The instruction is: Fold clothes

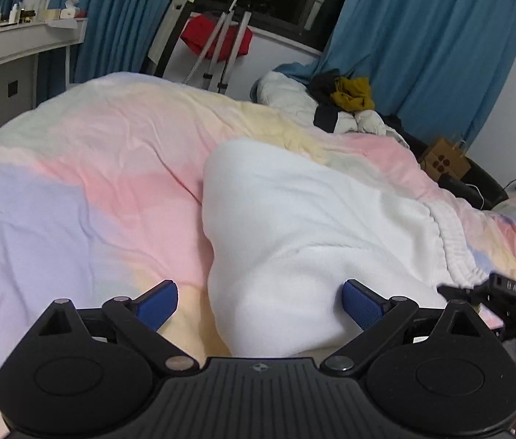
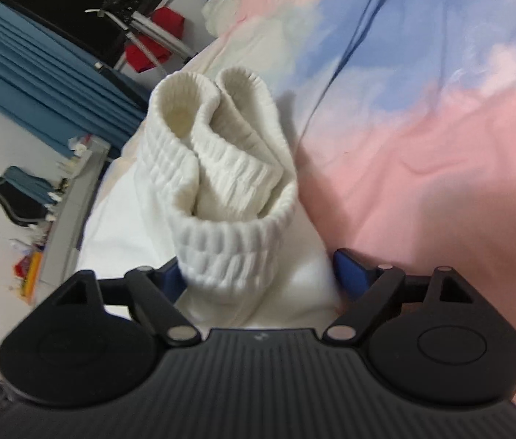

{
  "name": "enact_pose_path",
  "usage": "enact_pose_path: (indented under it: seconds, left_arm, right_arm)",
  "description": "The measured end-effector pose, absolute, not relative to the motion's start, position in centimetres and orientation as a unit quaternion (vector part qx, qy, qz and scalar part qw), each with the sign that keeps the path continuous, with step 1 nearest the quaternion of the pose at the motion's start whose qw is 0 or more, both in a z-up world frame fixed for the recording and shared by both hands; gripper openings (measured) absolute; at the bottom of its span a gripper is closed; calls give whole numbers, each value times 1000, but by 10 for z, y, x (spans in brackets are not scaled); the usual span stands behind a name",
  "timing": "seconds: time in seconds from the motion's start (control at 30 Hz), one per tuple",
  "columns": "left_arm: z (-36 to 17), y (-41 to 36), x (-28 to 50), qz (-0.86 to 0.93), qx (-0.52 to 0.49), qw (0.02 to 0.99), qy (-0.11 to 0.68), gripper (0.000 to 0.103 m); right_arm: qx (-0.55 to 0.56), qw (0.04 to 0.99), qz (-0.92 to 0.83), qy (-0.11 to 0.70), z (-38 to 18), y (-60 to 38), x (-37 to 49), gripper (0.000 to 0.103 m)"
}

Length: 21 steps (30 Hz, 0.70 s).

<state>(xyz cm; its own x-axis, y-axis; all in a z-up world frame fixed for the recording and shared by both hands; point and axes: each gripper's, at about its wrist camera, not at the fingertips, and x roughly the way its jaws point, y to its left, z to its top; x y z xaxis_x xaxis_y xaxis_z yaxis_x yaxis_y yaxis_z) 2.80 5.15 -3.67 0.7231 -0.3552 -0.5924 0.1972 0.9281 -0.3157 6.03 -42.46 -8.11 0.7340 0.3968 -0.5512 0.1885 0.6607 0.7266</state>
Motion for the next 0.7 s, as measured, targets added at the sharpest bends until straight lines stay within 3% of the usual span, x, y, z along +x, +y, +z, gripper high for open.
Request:
enact_pose_path:
  seconds: [0.3,0.47,0.57,0.7]
  left_arm:
    - [-55,69,35,-172,-185,900,355,94]
    - [-60,74,40,-183,-204,894,355,93]
    - [-62,67,44,-180,-190,899,352,86]
    - [-58,55,48,-161,-163,913,338,60]
  right_arm:
    - [466,831,176,245,-50,-422,56,87]
    - [452,831,143,291,-65,-416,70,86]
    - [417,837,107,339,-78,-407,81,59]
    - [360,872,84,321,-52,-386,75,40]
